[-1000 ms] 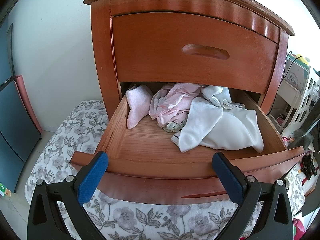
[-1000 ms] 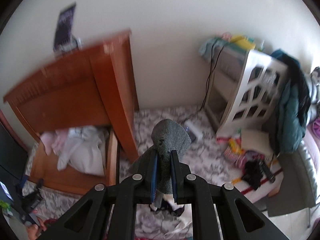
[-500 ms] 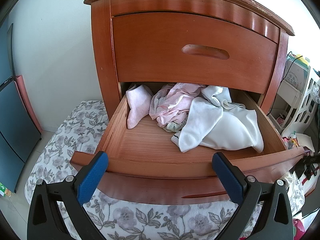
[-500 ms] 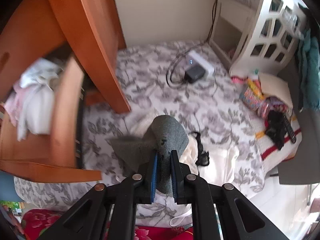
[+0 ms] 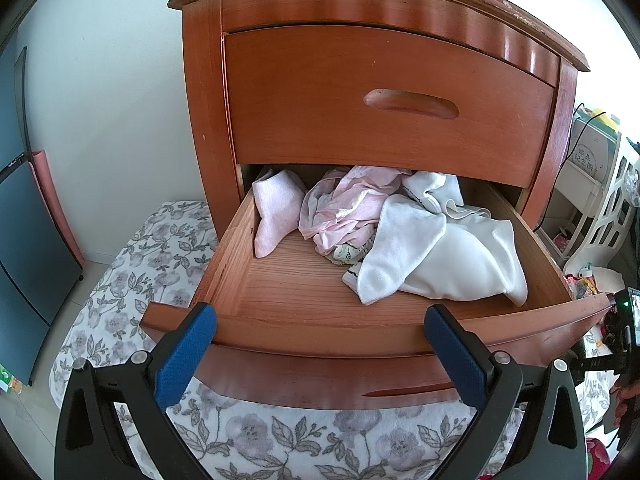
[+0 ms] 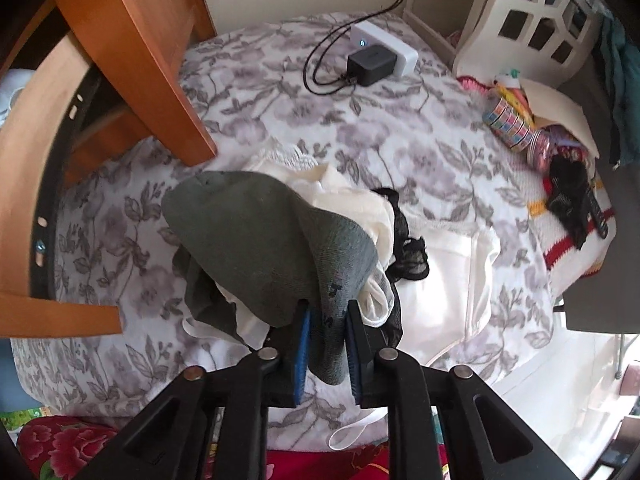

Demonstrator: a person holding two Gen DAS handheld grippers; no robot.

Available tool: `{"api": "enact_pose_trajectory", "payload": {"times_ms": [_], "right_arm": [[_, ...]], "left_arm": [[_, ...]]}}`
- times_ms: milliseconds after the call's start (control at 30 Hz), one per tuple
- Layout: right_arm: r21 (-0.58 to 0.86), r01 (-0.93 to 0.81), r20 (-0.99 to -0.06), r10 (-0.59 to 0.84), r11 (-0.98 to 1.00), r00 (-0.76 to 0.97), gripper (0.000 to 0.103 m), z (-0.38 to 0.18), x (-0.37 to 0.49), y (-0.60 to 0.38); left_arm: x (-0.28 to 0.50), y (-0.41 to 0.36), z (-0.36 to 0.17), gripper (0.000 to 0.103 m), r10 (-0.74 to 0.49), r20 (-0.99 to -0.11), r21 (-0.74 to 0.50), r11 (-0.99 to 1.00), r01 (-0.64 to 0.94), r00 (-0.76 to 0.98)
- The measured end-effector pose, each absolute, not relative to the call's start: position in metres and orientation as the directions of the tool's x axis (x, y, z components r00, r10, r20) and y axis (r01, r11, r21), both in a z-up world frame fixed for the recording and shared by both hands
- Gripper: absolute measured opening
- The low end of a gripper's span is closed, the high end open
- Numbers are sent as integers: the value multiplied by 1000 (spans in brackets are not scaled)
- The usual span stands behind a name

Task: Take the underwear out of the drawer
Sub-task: 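Carry the grey cloth over the bed and open the right gripper onto the pile, then raise the open right gripper and move it back toward the drawer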

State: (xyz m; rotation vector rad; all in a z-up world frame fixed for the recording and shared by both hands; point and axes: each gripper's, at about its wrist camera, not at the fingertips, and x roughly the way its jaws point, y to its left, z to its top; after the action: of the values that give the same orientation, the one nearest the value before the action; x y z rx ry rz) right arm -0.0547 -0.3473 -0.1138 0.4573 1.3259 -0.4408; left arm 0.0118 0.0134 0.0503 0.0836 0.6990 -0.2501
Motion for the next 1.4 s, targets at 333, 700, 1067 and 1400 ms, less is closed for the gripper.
{"api": "enact_pose_trajectory", "payload": {"times_ms": [333, 700, 1067, 1400], "right_arm": [[80, 544, -976, -45, 835, 213, 63, -108, -59, -345], [92, 535, -957, -74, 840, 281, 103, -90, -59, -345], [107, 544, -934, -103, 832, 342, 103, -75, -68, -348], [100, 527, -873, -179, 844, 453, 103, -25, -71, -339]], "left_arm": [[12, 13, 50, 103, -200, -646, -7, 967, 256, 737], [12, 14, 50, 103, -200, -646, -8, 967, 256, 737], [12, 13, 50, 103, -200, -646, -8, 967, 255, 737], [12, 14, 51, 103, -200, -646, -8, 967, 255, 737]]}}
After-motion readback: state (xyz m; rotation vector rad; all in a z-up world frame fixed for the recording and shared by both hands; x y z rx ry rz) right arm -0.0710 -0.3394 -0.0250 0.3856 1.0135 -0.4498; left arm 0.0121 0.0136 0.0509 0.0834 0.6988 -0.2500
